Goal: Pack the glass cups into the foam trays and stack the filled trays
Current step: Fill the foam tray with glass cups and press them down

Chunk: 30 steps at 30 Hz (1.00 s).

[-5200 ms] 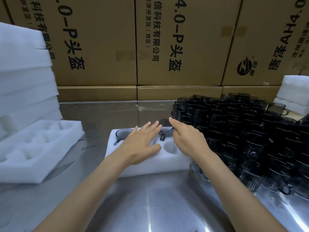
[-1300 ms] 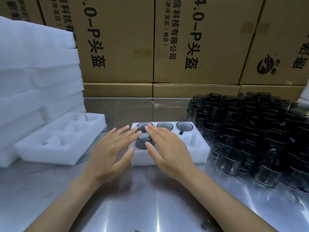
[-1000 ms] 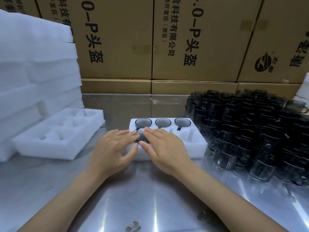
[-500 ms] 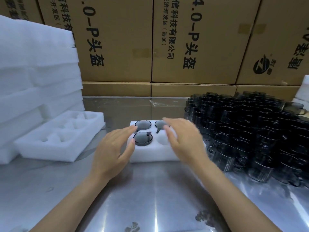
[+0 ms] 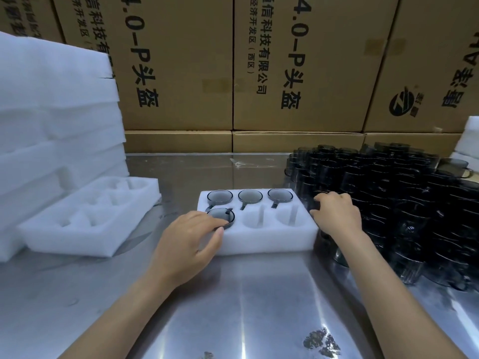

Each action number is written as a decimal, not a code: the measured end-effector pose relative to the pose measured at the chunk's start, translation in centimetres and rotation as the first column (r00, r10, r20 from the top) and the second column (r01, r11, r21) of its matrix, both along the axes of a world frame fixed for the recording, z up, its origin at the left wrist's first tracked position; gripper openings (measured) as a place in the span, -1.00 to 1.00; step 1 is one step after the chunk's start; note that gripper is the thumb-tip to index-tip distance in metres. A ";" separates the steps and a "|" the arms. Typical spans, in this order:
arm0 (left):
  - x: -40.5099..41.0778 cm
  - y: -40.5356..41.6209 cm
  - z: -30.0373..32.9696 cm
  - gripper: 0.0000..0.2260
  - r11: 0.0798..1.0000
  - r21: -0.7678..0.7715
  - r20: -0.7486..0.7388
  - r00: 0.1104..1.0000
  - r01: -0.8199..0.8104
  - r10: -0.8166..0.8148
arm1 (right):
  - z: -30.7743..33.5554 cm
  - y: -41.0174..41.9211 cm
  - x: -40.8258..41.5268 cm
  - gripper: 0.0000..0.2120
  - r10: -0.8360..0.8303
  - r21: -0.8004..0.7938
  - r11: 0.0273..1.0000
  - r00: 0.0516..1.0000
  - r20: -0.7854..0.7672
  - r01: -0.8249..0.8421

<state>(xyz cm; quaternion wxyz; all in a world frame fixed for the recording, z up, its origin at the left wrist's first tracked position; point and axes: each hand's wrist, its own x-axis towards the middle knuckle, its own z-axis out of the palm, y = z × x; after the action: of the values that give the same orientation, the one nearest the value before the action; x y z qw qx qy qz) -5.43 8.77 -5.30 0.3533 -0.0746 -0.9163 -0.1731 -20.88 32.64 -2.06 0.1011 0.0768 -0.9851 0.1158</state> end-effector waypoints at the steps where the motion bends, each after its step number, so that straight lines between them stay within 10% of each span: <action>1: 0.0 0.0 0.0 -0.65 1.000 0.005 0.004 1.000 0.005 -0.005 | 0.0 0.0 -0.1 -0.70 0.005 -0.010 1.000 1.000 -0.013 -0.005; 11: -0.1 -0.2 0.0 -0.64 0.999 0.041 0.012 1.000 0.004 -0.004 | 0.5 -0.1 0.2 -0.90 -0.004 -0.272 0.957 0.937 -0.349 -0.097; 16: -0.2 0.1 0.3 -0.64 0.999 0.032 -0.008 1.000 -0.008 0.008 | 1.8 -1.1 1.8 -0.87 0.291 -0.510 0.711 0.863 -0.412 -0.483; 23: -2.2 1.5 2.0 -0.74 0.957 0.232 0.022 0.984 -0.177 0.177 | -0.1 -4.3 3.7 -0.89 0.574 -0.268 0.684 0.728 -0.375 -0.678; 30: -4.6 2.9 2.3 -0.46 0.944 0.329 0.176 0.982 0.012 -0.074 | -1.1 -4.7 4.0 -0.72 0.593 -0.113 0.692 0.650 -0.475 -0.713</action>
<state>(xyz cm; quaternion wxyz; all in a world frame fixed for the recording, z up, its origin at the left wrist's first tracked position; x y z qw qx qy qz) -10.00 11.65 -2.99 0.2698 -0.0185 -0.9021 -0.3364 -16.92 27.92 -3.17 0.2623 0.4366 -0.8174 0.2690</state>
